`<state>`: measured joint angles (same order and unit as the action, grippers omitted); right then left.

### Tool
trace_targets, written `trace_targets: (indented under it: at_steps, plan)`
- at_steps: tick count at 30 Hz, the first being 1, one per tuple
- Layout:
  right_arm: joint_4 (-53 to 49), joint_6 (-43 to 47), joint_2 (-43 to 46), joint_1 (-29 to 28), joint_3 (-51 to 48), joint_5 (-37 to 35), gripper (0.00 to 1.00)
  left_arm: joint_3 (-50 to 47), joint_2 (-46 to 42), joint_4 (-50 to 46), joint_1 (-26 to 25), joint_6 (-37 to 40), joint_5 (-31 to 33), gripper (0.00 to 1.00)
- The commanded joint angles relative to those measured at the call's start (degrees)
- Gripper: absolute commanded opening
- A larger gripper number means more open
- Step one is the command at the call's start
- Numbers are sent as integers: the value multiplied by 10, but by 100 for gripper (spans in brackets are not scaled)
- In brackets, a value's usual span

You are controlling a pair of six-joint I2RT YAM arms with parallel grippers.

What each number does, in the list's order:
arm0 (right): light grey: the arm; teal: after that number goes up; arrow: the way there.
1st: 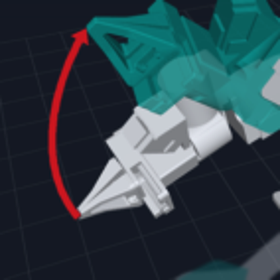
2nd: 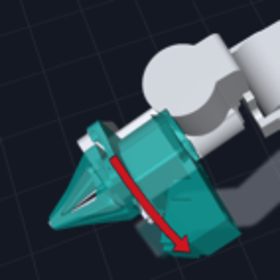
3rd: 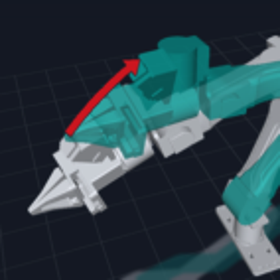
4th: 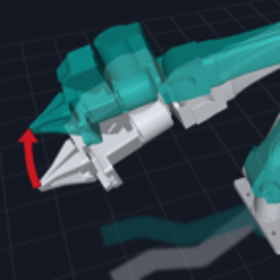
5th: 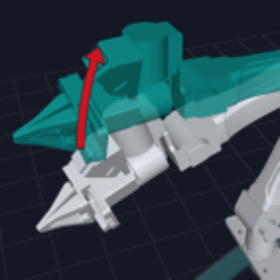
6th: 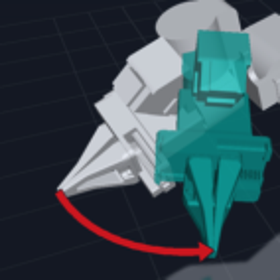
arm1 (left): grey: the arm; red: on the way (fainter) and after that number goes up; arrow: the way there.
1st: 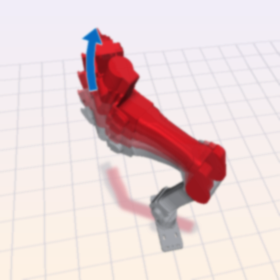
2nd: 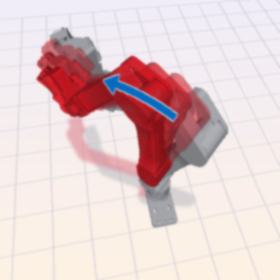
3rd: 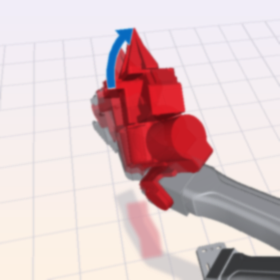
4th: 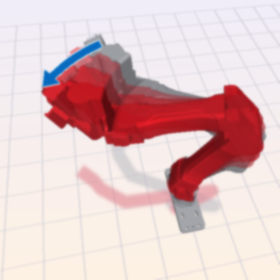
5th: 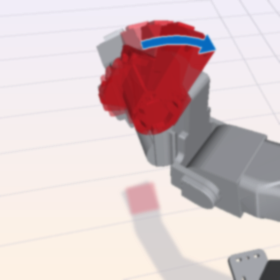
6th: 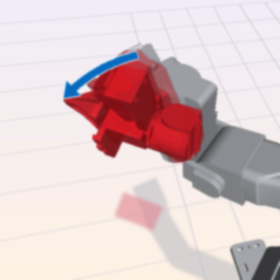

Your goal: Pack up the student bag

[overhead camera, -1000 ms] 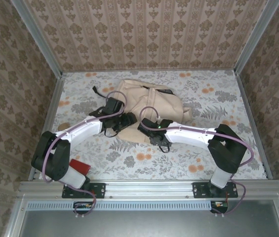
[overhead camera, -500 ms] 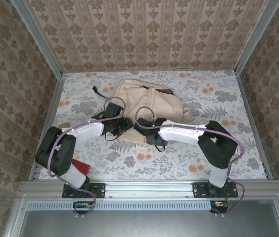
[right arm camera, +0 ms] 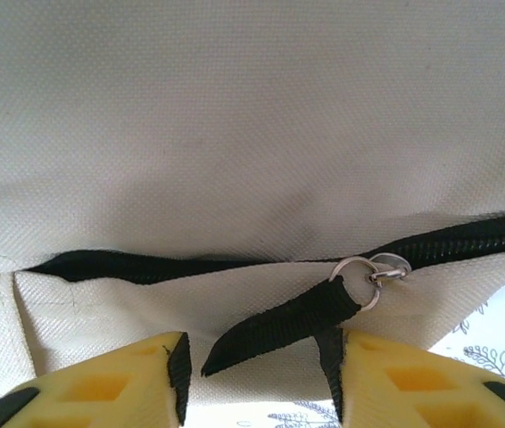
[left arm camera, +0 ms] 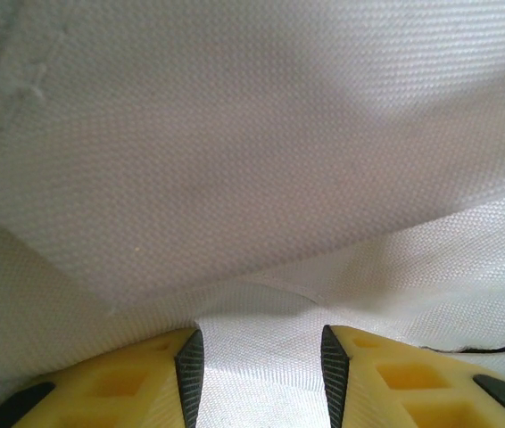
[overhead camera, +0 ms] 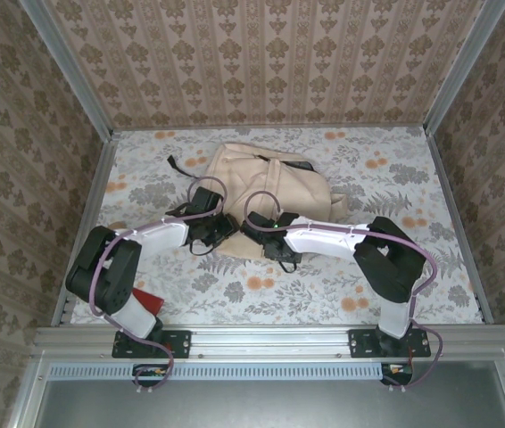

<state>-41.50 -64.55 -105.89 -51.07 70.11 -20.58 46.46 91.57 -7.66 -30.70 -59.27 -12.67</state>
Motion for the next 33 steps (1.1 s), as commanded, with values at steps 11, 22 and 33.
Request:
trace_targets:
  at_steps: [11, 22, 33]
  plan:
    - [44, -79, 17, 31, -23, 9, 27, -24, 18, -6, 9, -11, 12, 42]
    - [-34, -33, 59, 30, -25, -66, 0, -27, 46, -29, 20, -20, 15, 42]
    - [-131, 69, 116, 53, -50, -191, 0, -37, 69, -31, 30, -18, 31, 42]
